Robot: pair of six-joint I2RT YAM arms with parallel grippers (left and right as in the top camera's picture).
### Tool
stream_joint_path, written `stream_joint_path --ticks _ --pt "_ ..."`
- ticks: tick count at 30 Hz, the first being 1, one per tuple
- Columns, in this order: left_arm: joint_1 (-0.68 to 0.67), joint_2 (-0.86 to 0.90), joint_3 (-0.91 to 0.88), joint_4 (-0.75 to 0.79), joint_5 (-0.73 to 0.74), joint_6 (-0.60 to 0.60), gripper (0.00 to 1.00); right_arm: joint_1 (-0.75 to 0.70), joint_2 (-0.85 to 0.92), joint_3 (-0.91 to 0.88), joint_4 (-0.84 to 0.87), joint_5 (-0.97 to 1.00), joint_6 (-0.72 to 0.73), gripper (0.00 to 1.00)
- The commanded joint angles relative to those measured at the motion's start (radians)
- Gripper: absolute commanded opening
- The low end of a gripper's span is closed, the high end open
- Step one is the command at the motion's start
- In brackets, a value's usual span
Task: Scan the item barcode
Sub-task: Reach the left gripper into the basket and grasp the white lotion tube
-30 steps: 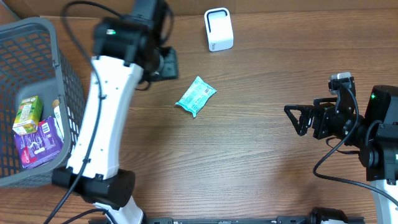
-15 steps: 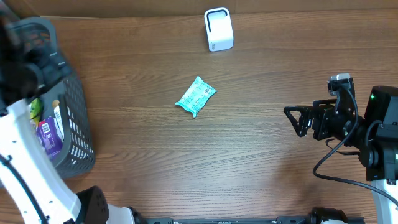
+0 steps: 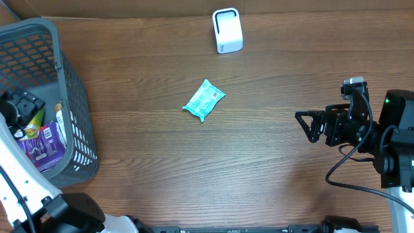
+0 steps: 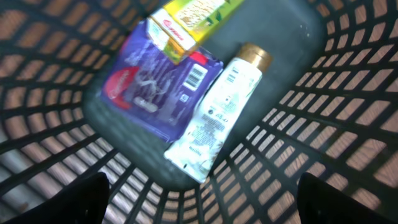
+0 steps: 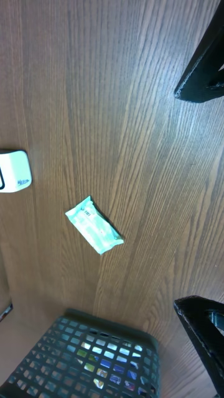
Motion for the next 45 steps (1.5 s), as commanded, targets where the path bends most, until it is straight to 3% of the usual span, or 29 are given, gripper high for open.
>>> stream_joint_path --ticks 1,14,23,35,45 --pt "-0.002 0.005 -0.078 0.05 0.031 0.046 0.88 0.005 -0.002 0.021 0.005 -0.002 -0.005 1.0" --pt "0.0 0.005 -0.42 0.365 0.049 0.068 0.84 0.005 -0.002 0.021 0.005 -0.002 -0.005 1.0" --pt "-0.026 0.011 -0.593 0.607 0.186 0.18 0.85 0.005 -0.002 0.021 0.005 -0.002 -0.005 1.0" --pt "-0.032 0.059 -0.63 0.673 0.186 0.18 0.84 0.005 -0.002 0.021 0.005 -0.002 -0.004 1.0" --pt "-0.033 0.217 -0.63 0.665 0.183 0.179 0.71 0.005 -0.002 0.021 0.0 -0.002 -0.004 1.0"
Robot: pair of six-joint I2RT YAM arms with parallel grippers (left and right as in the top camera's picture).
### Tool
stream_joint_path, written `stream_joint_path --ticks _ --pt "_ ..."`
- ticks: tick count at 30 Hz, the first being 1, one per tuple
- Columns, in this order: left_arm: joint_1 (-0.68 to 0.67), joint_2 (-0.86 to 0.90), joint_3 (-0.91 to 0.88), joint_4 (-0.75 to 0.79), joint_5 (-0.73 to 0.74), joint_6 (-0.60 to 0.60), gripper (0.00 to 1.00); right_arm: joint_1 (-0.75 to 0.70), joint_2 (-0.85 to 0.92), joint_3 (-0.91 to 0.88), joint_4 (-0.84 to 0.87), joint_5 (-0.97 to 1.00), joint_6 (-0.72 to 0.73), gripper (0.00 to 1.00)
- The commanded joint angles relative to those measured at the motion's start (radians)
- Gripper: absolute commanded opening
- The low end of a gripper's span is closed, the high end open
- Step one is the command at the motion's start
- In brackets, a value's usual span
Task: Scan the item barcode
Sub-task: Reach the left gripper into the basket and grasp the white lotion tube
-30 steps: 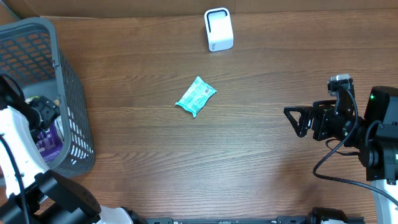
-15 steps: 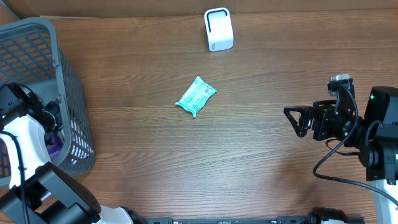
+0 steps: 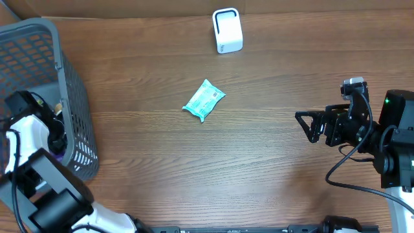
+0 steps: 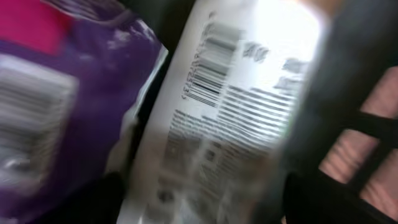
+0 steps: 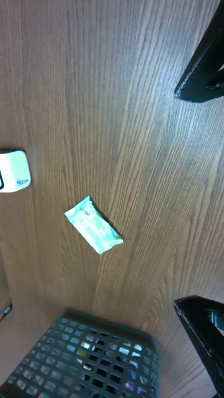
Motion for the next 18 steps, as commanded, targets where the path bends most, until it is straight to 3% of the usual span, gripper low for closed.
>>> stream_joint_path --ticks 1,6,9,11,18 --pt "-0.02 0.054 -0.018 -0.011 0.03 0.014 0.68 0.005 -0.002 0.021 0.003 -0.002 -0.005 1.0" --pt "-0.02 0.069 -0.018 -0.016 0.013 0.0 0.56 0.005 -0.002 0.021 0.004 -0.002 -0.005 1.0" --pt "-0.019 0.069 -0.016 -0.02 0.003 -0.029 0.31 0.005 -0.001 0.021 0.004 -0.002 -0.005 1.0" --pt "-0.019 0.068 -0.008 -0.031 0.004 -0.042 0.19 0.005 0.003 0.021 0.004 -0.002 -0.005 1.0" --pt "-0.019 0.068 0.193 -0.196 0.004 -0.054 0.08 0.005 0.026 0.021 0.004 -0.002 -0.005 1.0"
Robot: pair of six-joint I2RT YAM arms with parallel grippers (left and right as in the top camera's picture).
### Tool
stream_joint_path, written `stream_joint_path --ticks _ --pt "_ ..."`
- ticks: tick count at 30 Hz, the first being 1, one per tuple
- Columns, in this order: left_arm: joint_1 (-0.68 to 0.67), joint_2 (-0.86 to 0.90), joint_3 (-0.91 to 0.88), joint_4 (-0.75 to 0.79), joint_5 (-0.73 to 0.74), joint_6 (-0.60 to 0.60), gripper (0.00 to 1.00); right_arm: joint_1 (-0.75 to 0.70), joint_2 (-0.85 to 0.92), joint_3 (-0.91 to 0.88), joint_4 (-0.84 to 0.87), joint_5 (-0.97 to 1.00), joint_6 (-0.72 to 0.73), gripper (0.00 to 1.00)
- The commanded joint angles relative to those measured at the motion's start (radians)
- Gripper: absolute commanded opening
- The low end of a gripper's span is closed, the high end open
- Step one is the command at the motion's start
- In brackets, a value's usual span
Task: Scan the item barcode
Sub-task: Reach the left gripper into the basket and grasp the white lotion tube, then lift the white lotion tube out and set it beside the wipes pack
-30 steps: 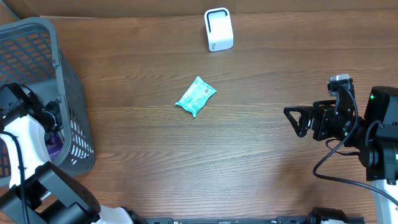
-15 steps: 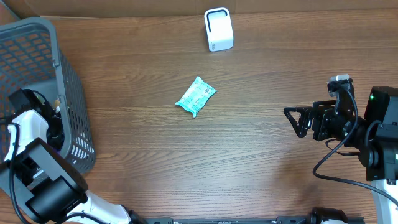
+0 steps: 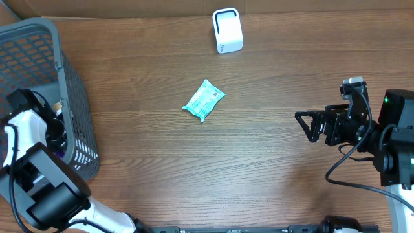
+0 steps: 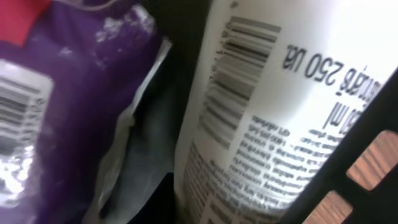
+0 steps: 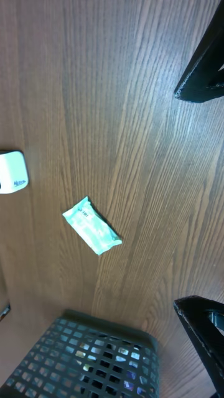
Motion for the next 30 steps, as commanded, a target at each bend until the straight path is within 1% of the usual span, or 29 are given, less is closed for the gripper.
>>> stream_joint_path --ticks 1,3,8,12,14,16,19,21,23,27,30 --pt "-0.013 0.018 0.145 -0.098 0.034 -0.046 0.07 0.005 0.013 0.021 0.005 -0.002 -0.005 1.0" --pt "-0.013 0.018 0.27 -0.194 0.033 -0.046 0.05 0.005 0.018 0.021 0.005 -0.003 -0.005 1.0" --pt "-0.012 0.018 0.64 -0.438 0.033 -0.051 0.04 0.005 0.019 0.021 0.01 -0.003 -0.005 1.0" --pt "-0.012 0.018 0.913 -0.594 0.029 -0.053 0.04 0.005 0.019 0.021 0.013 -0.003 -0.005 1.0" --pt "-0.013 0.018 1.022 -0.654 0.032 -0.053 0.04 0.005 0.019 0.021 0.013 -0.003 -0.005 1.0" --pt "-0.018 0.018 1.125 -0.709 0.055 -0.053 0.04 0.005 0.019 0.021 0.013 -0.003 -0.005 1.0" --pt "-0.037 0.014 1.27 -0.782 0.14 -0.033 0.04 0.005 0.019 0.021 0.013 -0.003 -0.005 1.0" --pt "-0.067 0.006 1.342 -0.818 0.214 0.01 0.04 0.005 0.019 0.021 0.013 -0.003 -0.004 1.0" --pt "-0.121 -0.021 1.363 -0.817 0.269 0.039 0.04 0.005 0.019 0.021 0.013 -0.003 -0.004 1.0" --pt "-0.301 -0.076 1.359 -0.818 0.233 0.035 0.04 0.005 0.019 0.021 0.011 -0.003 -0.004 1.0" --pt "-0.459 -0.086 1.326 -0.818 0.165 -0.017 0.04 0.005 0.019 0.021 0.011 -0.003 -0.004 1.0"
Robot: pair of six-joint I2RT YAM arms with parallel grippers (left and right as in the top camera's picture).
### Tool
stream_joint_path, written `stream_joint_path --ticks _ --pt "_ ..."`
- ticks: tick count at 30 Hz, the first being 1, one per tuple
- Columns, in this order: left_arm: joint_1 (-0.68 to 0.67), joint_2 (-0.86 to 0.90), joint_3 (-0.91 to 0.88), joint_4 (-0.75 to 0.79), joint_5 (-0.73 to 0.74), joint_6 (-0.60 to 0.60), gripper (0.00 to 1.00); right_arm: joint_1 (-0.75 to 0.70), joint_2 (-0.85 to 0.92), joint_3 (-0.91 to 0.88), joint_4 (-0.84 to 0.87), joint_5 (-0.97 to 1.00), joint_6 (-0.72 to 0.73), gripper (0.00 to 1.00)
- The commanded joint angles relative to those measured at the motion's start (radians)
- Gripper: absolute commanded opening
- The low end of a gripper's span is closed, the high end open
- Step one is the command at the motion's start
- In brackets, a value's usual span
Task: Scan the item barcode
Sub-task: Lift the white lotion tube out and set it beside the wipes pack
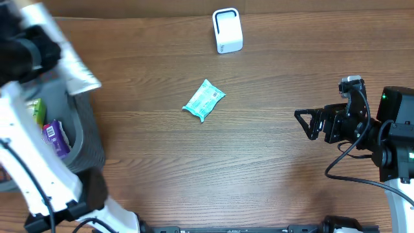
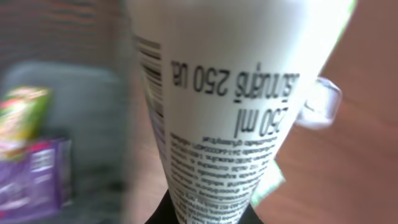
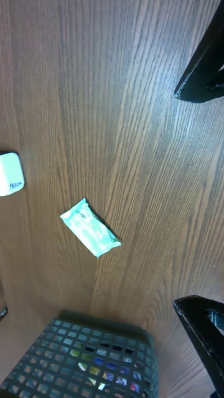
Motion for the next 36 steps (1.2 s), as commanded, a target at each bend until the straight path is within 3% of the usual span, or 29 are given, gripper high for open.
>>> stream_joint_path --ticks 1,8,16,23,26,28,30,36 --pt "-0.185 -0.046 -0.027 0.004 -0.048 -0.042 0.04 0.005 -0.003 0.021 0.005 -0.003 -0.004 1.0" --pt "-0.472 -0.033 -0.389 0.032 -0.261 -0.289 0.04 0.005 -0.003 0.021 0.001 -0.002 -0.004 0.99" --pt "-0.606 -0.032 -0.95 0.43 -0.272 -0.448 0.04 0.005 -0.003 0.021 0.0 -0.002 -0.004 1.0" --pt "-0.61 -0.032 -1.284 0.752 -0.272 -0.46 0.05 0.005 -0.003 0.021 -0.002 -0.002 -0.004 0.99" --pt "-0.61 -0.032 -1.369 0.837 -0.271 -0.46 0.16 0.005 -0.003 0.021 -0.002 -0.002 -0.004 0.99" --pt "-0.613 -0.032 -1.399 0.862 -0.268 -0.459 0.36 0.005 -0.003 0.021 -0.002 -0.003 -0.004 1.0" --pt "-0.613 -0.032 -1.408 0.864 -0.268 -0.459 0.47 0.005 -0.003 0.021 -0.003 -0.003 -0.004 0.99" --pt "-0.597 -0.035 -1.365 0.818 -0.27 -0.393 0.56 0.005 -0.003 0.021 -0.003 -0.003 -0.004 1.0"
